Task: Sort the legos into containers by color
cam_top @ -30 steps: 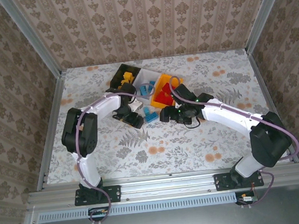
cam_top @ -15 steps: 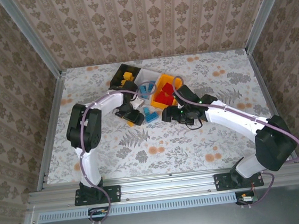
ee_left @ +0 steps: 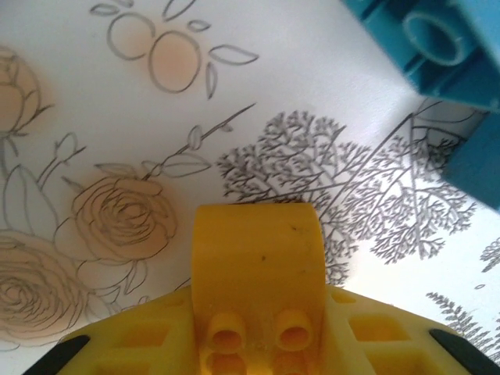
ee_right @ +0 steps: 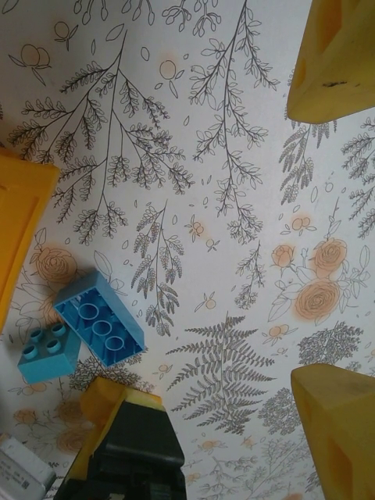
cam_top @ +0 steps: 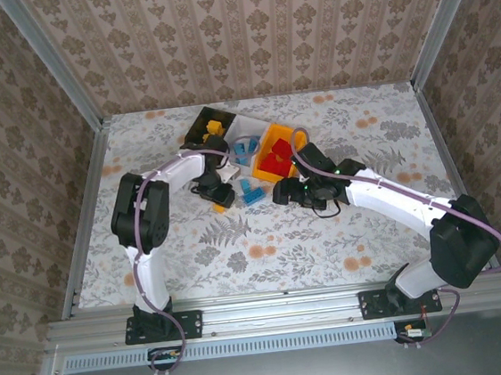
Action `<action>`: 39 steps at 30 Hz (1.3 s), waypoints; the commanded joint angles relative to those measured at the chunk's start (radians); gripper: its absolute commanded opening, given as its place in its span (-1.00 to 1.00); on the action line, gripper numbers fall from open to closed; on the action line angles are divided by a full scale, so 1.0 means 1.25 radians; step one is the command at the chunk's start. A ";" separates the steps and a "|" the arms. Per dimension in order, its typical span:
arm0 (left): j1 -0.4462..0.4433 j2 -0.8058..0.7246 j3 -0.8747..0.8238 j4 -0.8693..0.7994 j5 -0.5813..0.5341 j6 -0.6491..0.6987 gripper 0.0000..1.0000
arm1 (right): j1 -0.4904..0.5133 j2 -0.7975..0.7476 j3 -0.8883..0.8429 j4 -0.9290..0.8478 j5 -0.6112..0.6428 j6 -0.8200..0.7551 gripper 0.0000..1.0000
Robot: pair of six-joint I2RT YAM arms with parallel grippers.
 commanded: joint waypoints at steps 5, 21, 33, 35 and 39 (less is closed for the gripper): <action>0.129 -0.102 0.000 -0.041 0.118 -0.091 -0.27 | 0.001 0.047 0.036 0.001 -0.021 -0.024 0.64; 0.344 -0.078 0.034 0.507 0.530 -0.792 -0.22 | -0.031 0.086 0.065 0.007 -0.056 -0.049 0.64; 0.306 0.176 0.374 0.475 0.490 -0.936 -0.19 | -0.074 0.039 0.026 0.029 -0.045 -0.044 0.64; 0.302 0.210 0.425 0.456 0.490 -0.938 -0.19 | -0.079 0.028 0.019 0.027 -0.040 -0.042 0.64; 0.290 0.272 0.518 0.413 0.489 -0.933 -0.18 | -0.089 0.004 -0.002 0.025 -0.029 -0.034 0.64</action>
